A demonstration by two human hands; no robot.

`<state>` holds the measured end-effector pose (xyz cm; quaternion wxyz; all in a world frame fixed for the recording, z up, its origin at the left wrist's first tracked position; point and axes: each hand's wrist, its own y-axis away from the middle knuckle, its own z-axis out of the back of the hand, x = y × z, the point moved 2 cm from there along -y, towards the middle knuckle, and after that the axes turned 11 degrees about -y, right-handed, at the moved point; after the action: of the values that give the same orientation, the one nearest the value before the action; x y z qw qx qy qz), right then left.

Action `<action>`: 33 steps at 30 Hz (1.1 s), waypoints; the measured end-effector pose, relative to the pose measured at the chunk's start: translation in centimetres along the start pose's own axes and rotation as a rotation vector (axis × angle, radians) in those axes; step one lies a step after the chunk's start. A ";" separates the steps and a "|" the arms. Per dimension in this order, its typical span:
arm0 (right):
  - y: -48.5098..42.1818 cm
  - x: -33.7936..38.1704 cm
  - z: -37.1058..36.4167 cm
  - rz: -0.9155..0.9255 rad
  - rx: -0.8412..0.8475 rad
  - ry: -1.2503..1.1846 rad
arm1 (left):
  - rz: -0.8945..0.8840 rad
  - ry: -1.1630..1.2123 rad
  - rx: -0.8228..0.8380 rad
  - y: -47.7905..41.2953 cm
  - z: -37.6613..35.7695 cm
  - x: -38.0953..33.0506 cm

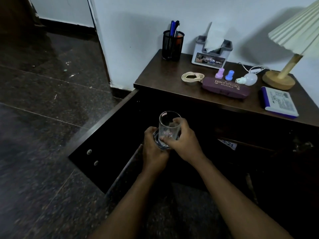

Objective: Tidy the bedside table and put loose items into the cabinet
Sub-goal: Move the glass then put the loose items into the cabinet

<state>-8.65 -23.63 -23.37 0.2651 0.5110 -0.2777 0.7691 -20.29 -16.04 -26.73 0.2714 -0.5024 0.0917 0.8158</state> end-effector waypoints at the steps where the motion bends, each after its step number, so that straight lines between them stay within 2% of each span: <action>1: -0.6 -0.8 -0.1 -0.005 -0.024 -0.017 | -0.006 -0.012 -0.002 -0.8 -0.6 0.3; 9: -5.4 -4.0 -0.2 -0.118 -0.120 -0.274 | 0.012 0.009 0.025 -2.7 -2.5 2.8; 14: -6.4 -4.5 0.2 -0.220 -0.156 -0.531 | 0.081 0.077 -0.050 -1.7 -1.8 5.0; 18: -7.5 -4.6 1.8 -0.296 -0.225 -0.672 | 0.084 0.048 -0.124 -2.8 -1.5 3.7; 21: -8.2 -4.8 3.3 -0.382 -0.287 -0.765 | 0.031 0.017 -0.112 -4.7 -1.9 1.7; 27: -9.4 -5.1 4.8 -0.438 -0.272 -0.822 | -0.016 0.007 -0.119 -9.6 -4.2 -1.3; 30: -10.0 -5.6 5.0 -0.420 -0.294 -0.780 | -0.008 -0.040 -0.068 -11.8 -5.6 -1.1; 33: -10.8 -6.3 5.1 -0.405 -0.323 -0.745 | 0.030 -0.099 -0.102 -13.3 -6.5 0.2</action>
<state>4.21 -20.31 -25.89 0.3686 0.7490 -0.3649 0.4123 -8.26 -7.61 -28.36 0.2375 -0.4731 0.0438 0.8473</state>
